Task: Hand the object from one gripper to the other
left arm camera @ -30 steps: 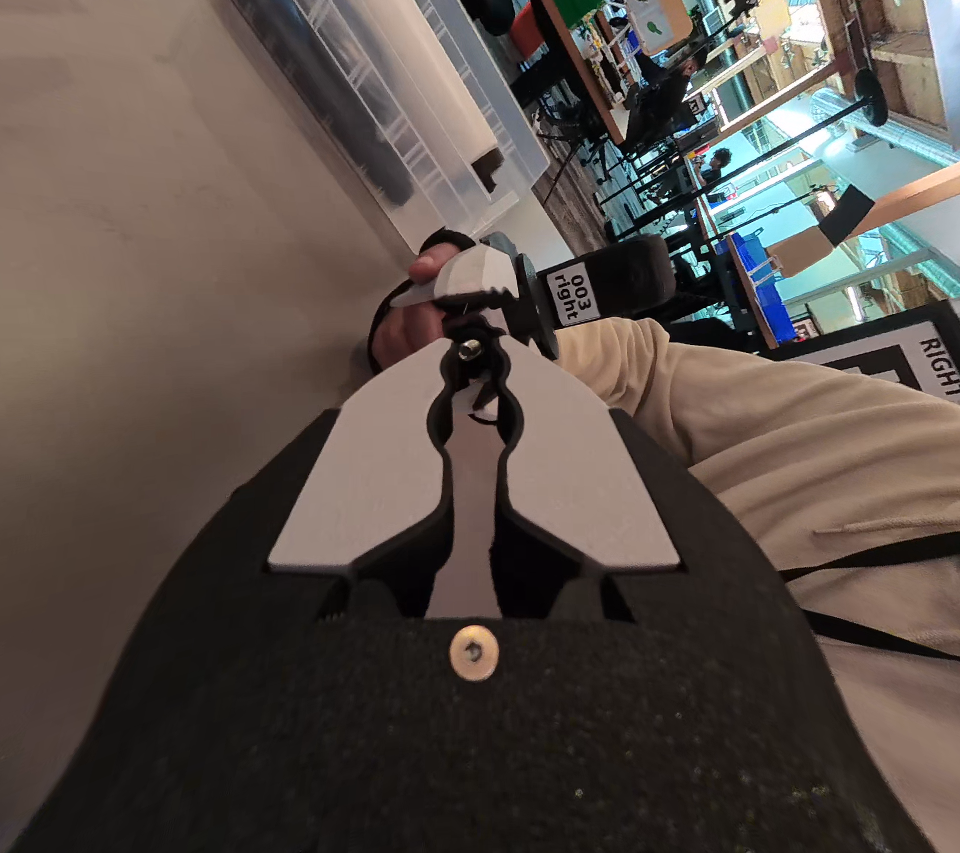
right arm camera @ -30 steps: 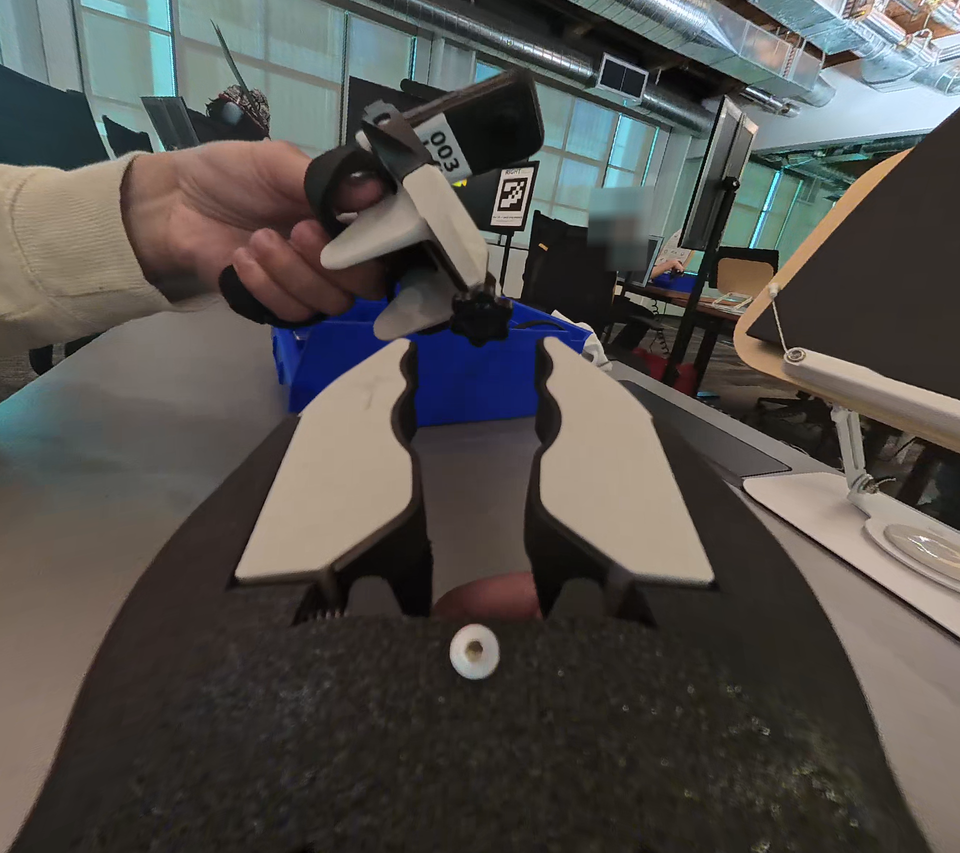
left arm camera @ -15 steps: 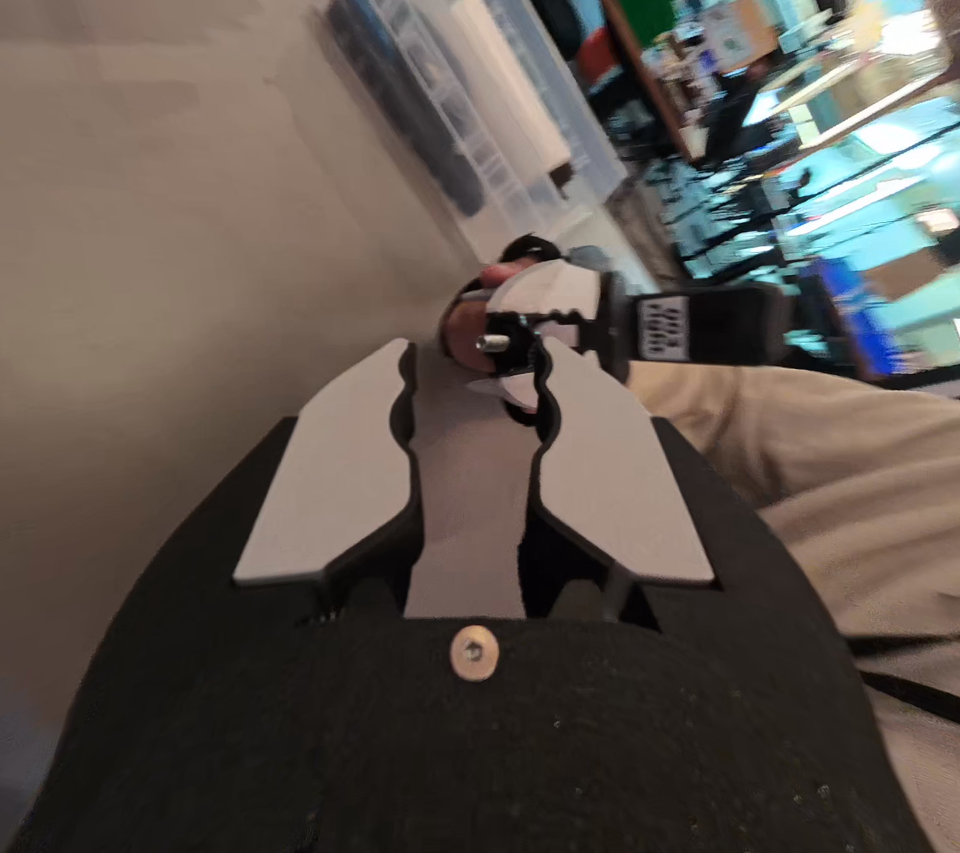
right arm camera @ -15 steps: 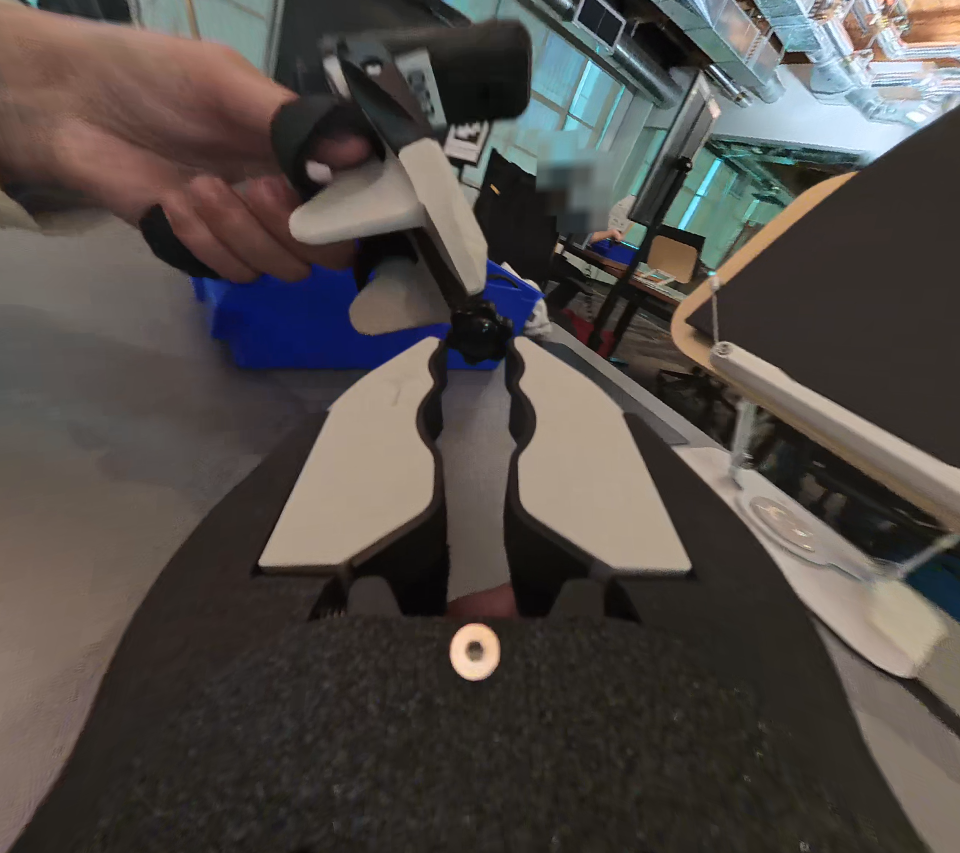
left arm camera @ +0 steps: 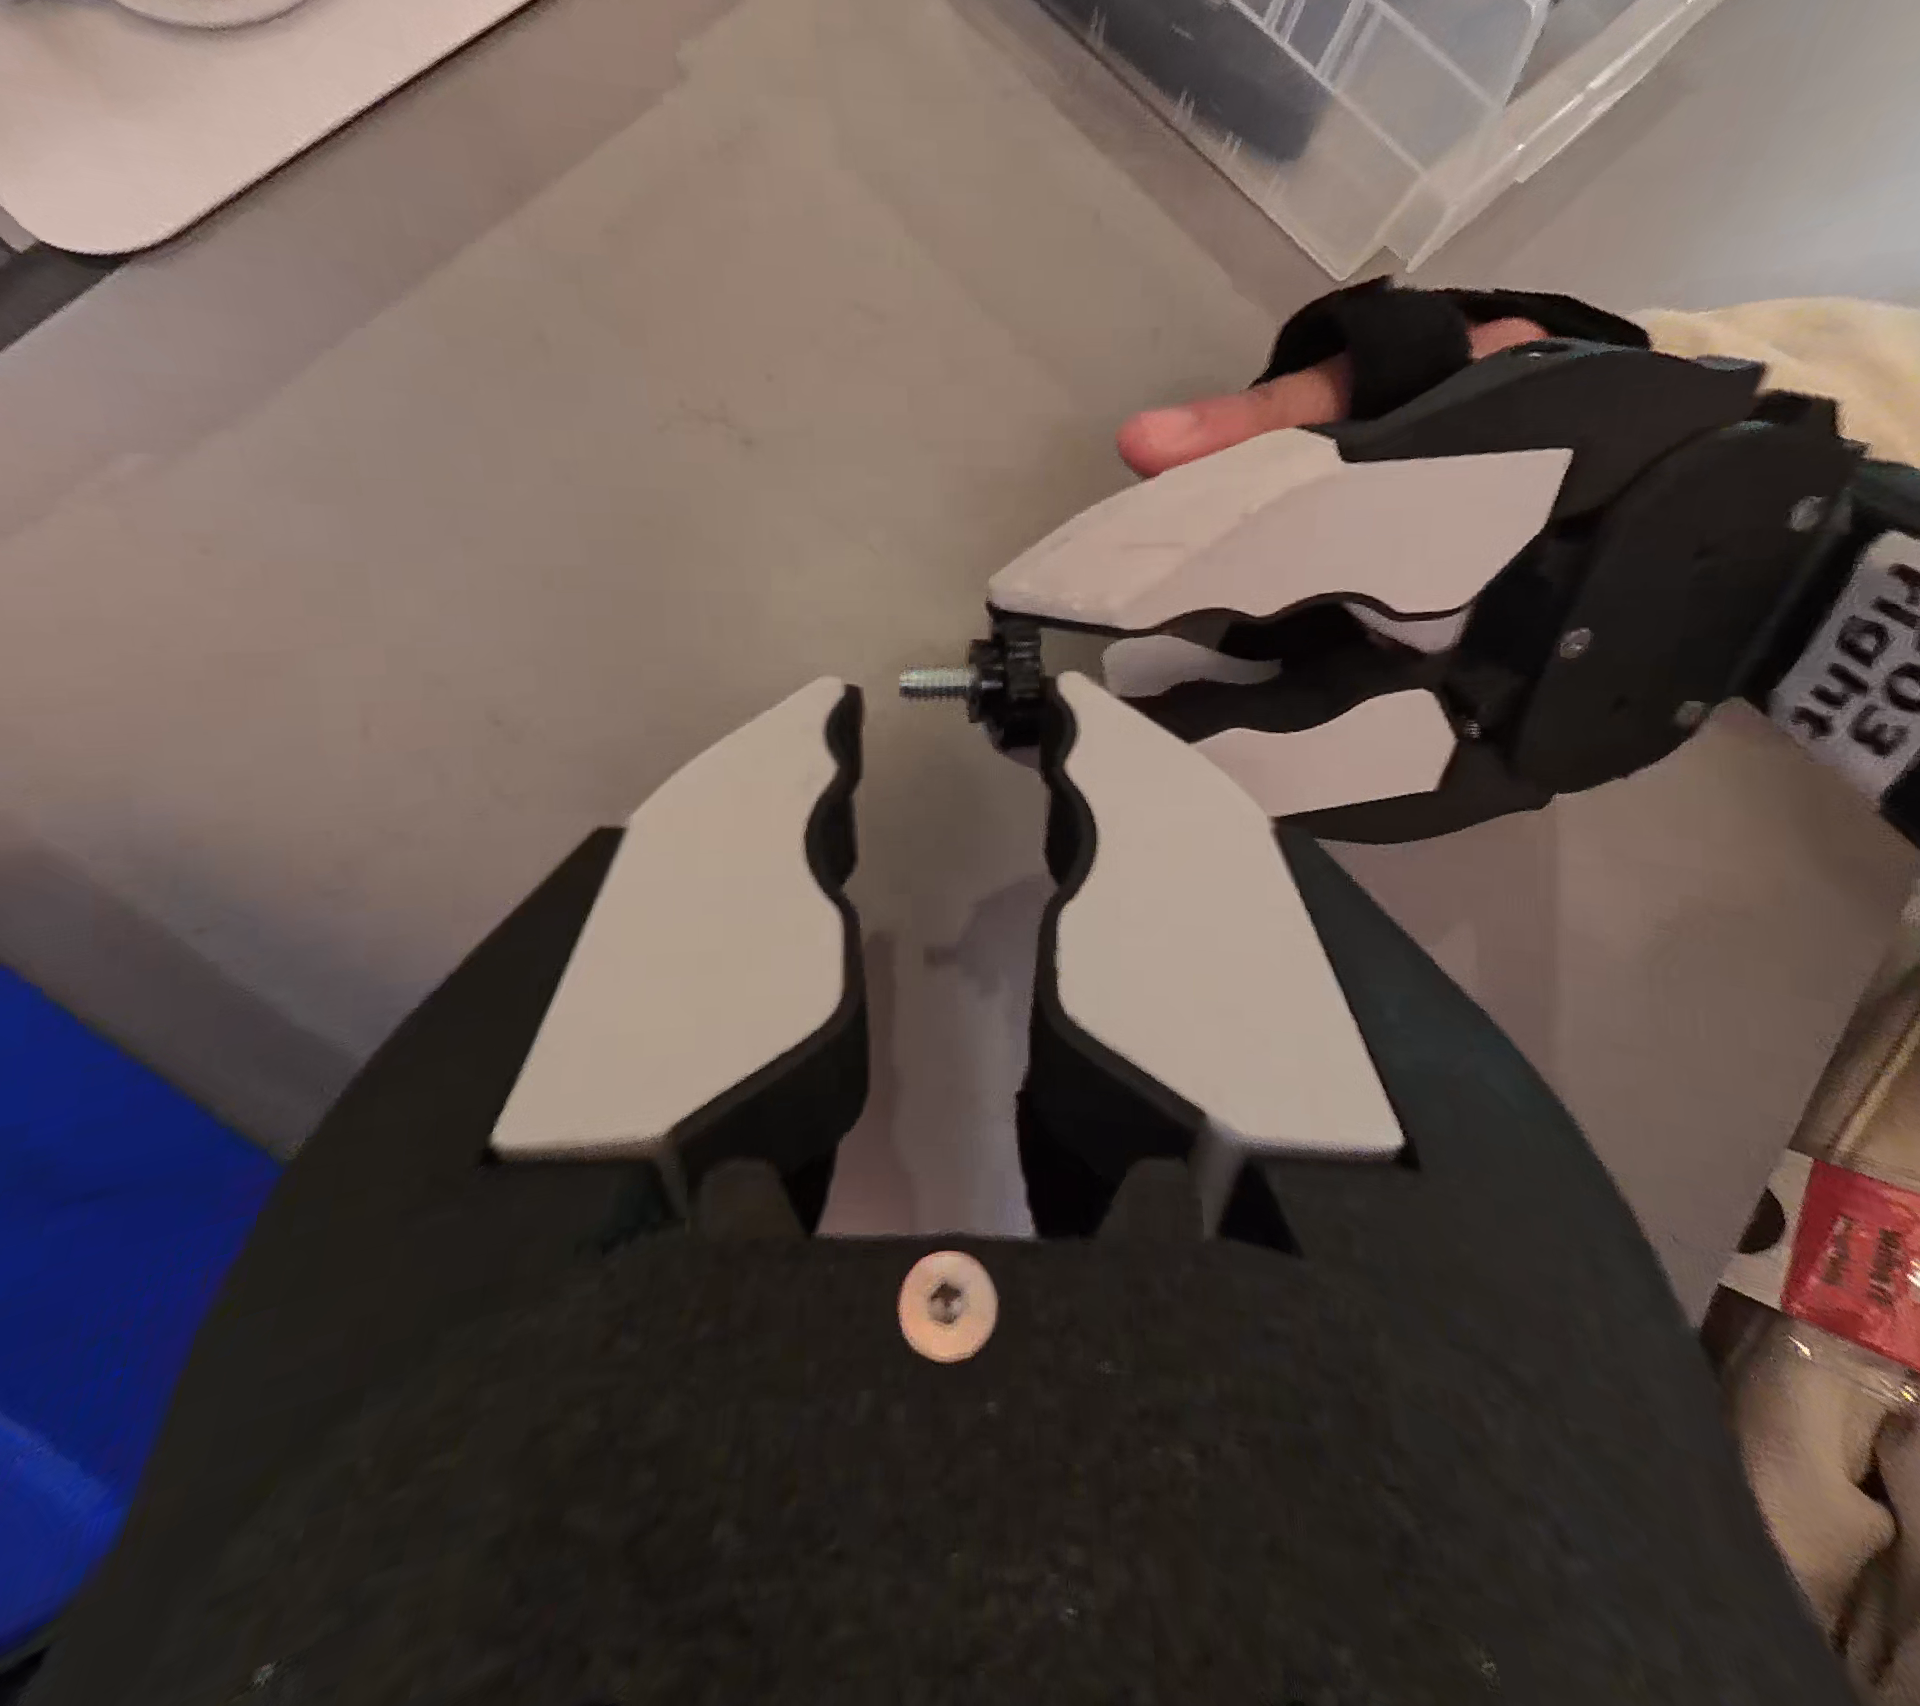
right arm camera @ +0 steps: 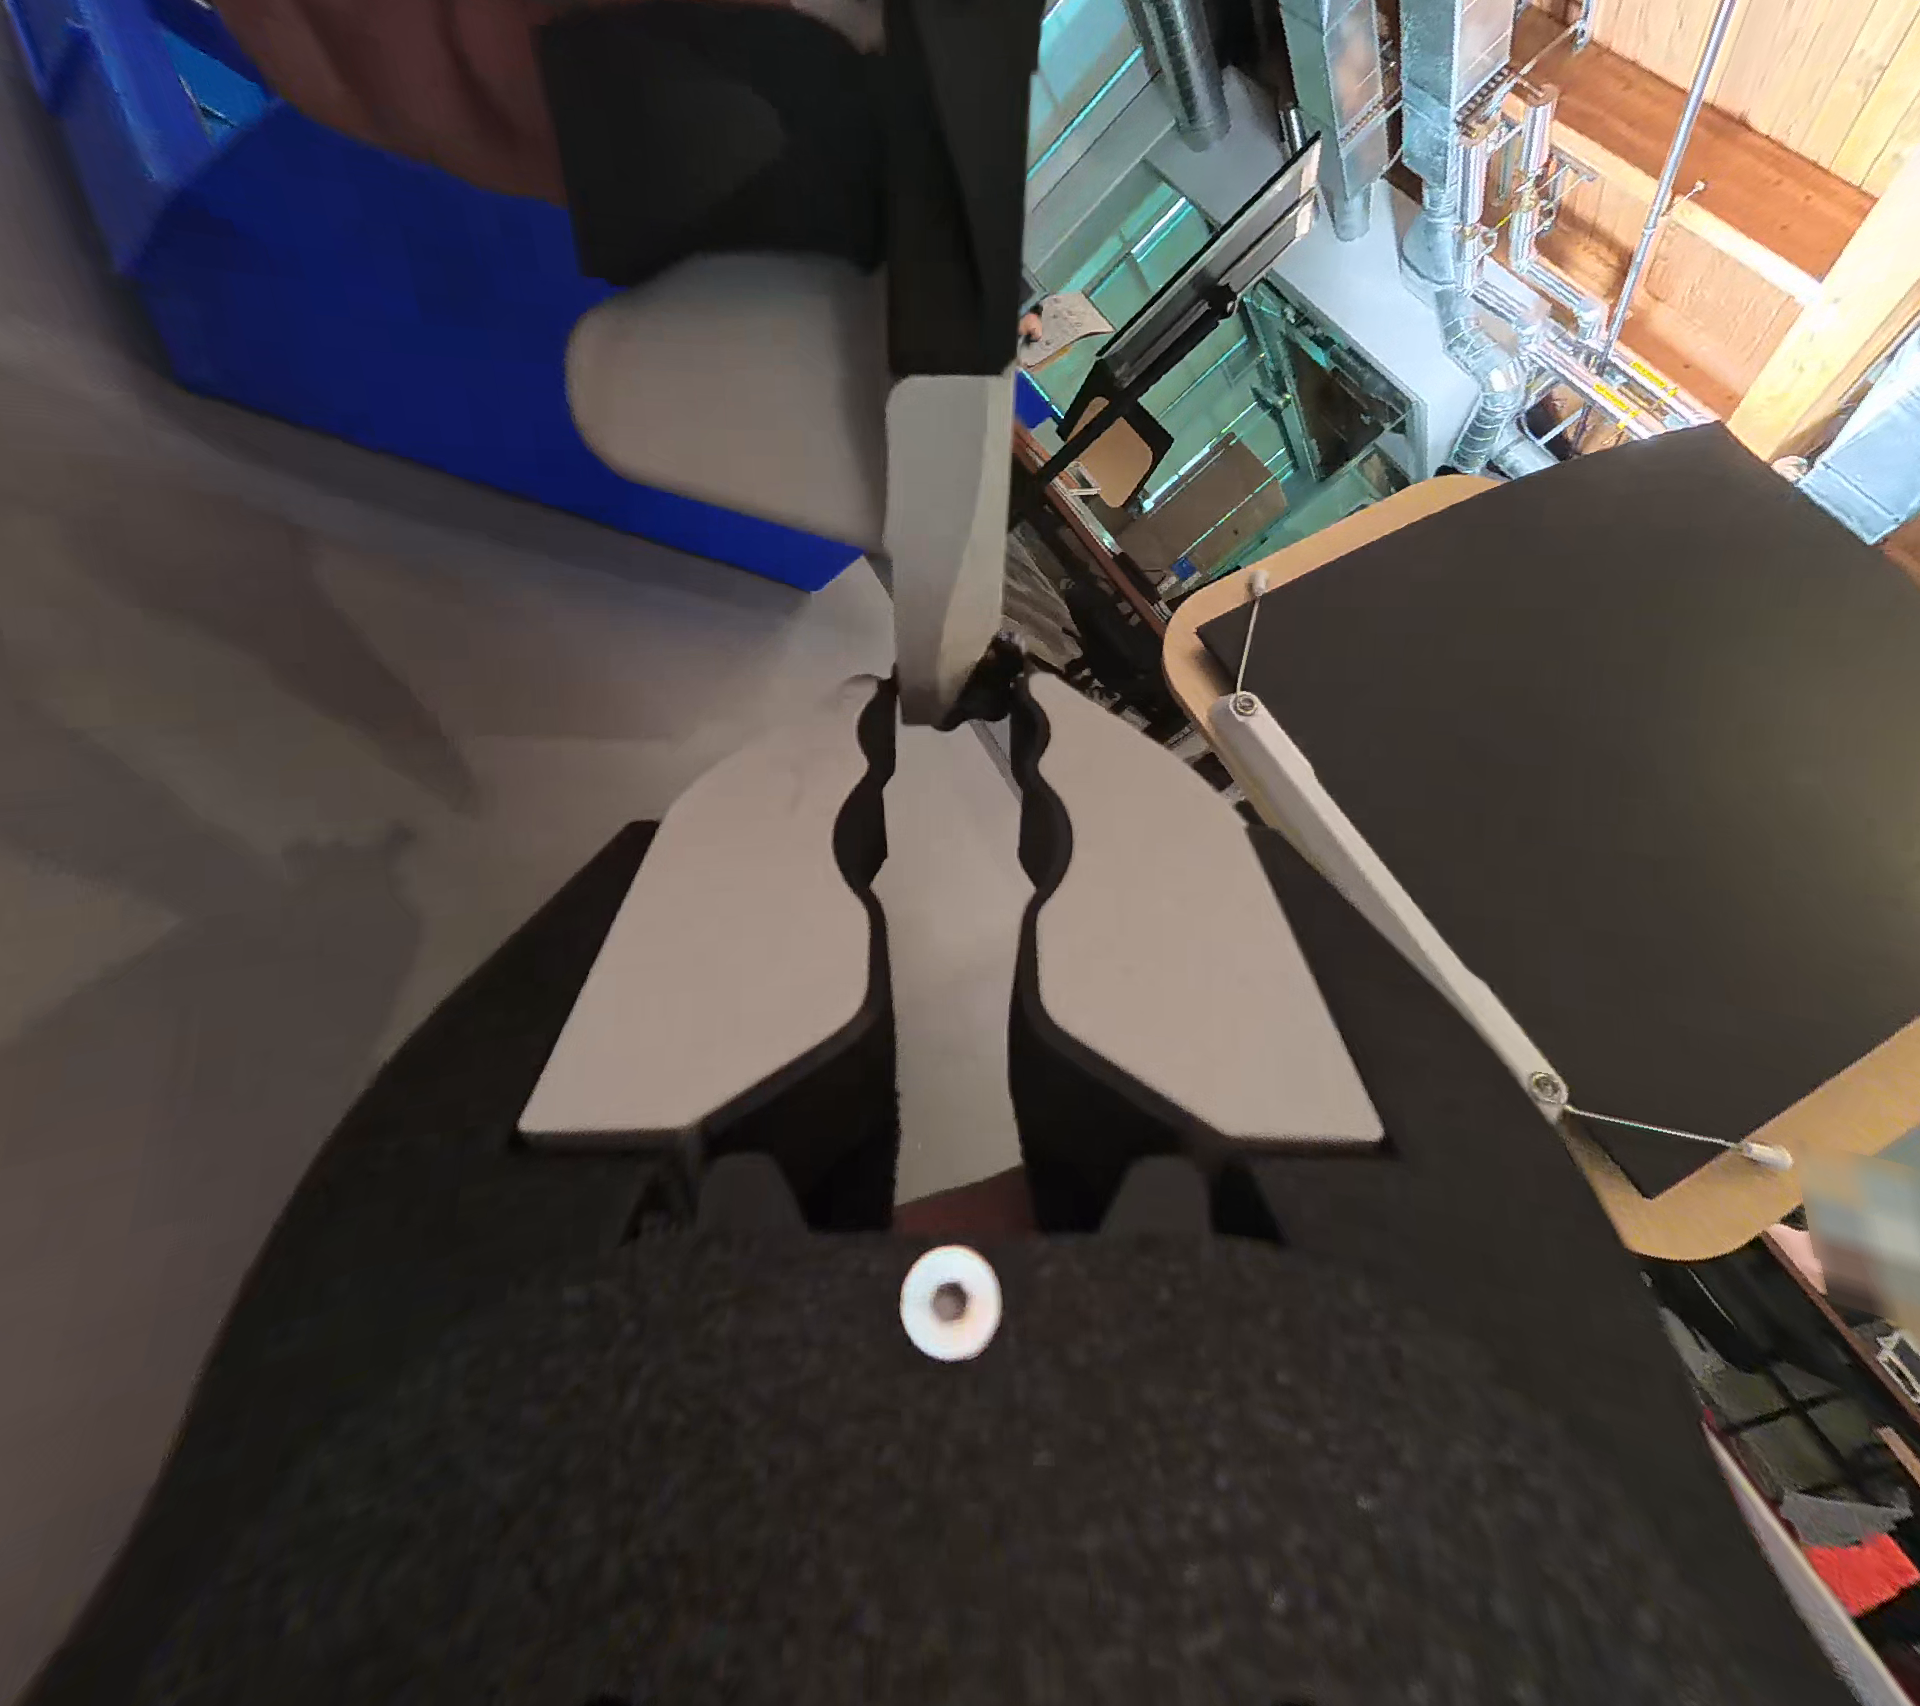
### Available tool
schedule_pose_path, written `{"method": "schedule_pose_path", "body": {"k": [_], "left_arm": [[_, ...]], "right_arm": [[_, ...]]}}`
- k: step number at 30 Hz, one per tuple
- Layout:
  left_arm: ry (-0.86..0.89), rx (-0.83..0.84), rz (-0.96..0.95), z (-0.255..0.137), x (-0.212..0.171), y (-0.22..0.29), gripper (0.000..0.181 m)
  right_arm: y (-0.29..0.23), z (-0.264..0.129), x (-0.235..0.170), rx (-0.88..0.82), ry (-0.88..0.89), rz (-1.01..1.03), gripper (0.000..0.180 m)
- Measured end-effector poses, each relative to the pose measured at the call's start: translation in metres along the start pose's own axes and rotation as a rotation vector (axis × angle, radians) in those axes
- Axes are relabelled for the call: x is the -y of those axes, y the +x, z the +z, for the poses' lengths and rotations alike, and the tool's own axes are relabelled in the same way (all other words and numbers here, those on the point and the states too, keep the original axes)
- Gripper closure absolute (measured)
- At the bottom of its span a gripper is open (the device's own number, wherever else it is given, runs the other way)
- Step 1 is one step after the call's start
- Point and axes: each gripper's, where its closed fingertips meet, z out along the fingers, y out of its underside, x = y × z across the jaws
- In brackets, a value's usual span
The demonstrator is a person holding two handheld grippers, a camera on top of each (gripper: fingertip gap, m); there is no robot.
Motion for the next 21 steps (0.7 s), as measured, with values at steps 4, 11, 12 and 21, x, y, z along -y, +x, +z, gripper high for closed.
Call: {"method": "schedule_pose_path", "body": {"k": [4,11,12,21], "left_arm": [[-0.009,-0.017,0.028,0.002,-0.003,0.002,0.157],[0.060,-0.101,-0.103,-0.003,0.002,-0.005,0.157],[0.091,-0.147,-0.159,-0.006,0.006,-0.005,0.157],[0.320,-0.960,-0.835,-0.053,0.044,0.026,0.157]], "right_arm": [[-0.002,0.002,-0.002,-0.002,0.002,-0.020,0.159],[0.001,0.001,0.000,-0.016,0.074,0.040,0.152],[0.001,0.001,0.000,-0.014,0.076,0.051,0.150],[0.014,-0.013,0.024,-0.087,0.232,0.067,0.136]]}}
